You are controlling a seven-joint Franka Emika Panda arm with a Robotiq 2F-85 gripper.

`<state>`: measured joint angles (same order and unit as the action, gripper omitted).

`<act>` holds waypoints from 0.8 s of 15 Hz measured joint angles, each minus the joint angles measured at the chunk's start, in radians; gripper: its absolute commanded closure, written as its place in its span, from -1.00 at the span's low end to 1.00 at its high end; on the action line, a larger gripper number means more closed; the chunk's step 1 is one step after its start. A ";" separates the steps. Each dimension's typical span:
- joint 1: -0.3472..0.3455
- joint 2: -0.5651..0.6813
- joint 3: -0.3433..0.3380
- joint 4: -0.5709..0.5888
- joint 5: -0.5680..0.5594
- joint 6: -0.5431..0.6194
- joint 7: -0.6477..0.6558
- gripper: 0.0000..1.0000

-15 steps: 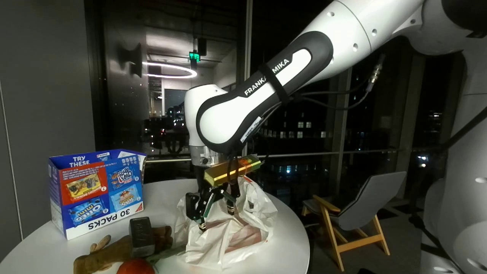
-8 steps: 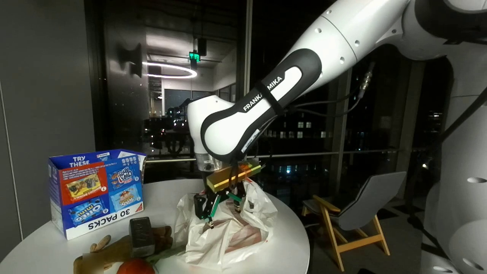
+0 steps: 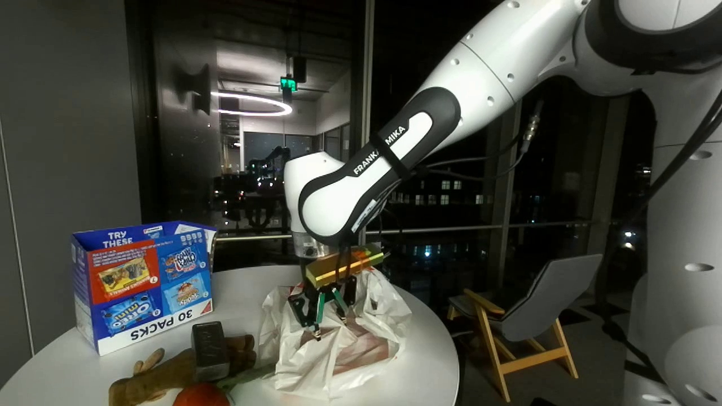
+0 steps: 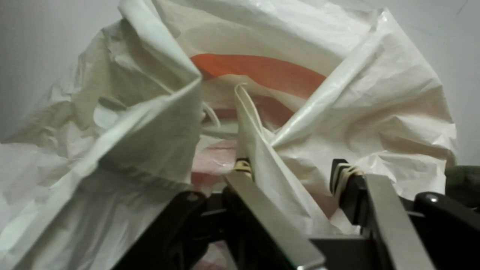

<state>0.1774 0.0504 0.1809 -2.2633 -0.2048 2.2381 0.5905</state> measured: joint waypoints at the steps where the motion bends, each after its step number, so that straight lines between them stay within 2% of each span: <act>1: 0.000 0.000 -0.001 0.000 0.001 0.003 0.000 0.57; 3: 0.002 -0.002 0.001 0.003 0.015 -0.001 -0.005 0.88; 4: 0.005 -0.006 0.006 0.004 0.058 -0.007 -0.046 0.85; 6: 0.017 -0.021 0.022 0.011 0.183 -0.032 -0.172 0.96; 12: 0.034 -0.051 0.039 0.097 0.524 -0.190 -0.486 0.86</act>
<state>0.2119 -0.0010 0.2201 -2.1665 0.3191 2.0485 0.1049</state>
